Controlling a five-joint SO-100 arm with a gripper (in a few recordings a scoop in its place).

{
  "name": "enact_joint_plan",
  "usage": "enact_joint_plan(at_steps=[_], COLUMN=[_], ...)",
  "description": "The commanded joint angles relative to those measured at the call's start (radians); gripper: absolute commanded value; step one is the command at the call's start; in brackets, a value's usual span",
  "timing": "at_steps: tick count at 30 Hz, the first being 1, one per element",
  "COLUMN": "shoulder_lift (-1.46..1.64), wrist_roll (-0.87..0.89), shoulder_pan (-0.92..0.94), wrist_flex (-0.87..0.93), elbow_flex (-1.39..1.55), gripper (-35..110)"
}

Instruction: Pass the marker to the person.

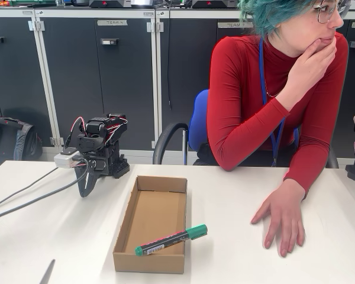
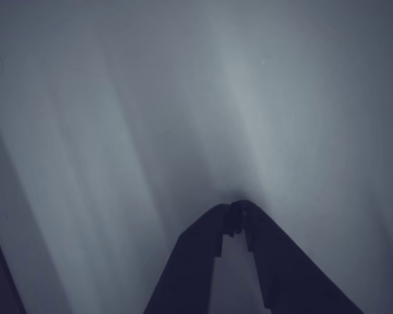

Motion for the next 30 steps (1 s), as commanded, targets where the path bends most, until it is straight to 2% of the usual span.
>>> enact_joint_plan(at_steps=[1, 19, 24, 27, 30], shoulder_lift=[0.006, 0.006, 0.008, 0.008, 0.008], wrist_roll=[-0.008, -0.008, 0.077, 0.071, 0.071], shoulder_pan=[-0.002, -0.011, -0.054, -0.054, -0.044], wrist_flex=[0.003, 0.003, 0.003, 0.006, 0.008], elbow_flex=[0.017, 0.017, 0.017, 0.017, 0.017], gripper=[-3, -3, -3, -2, 6])
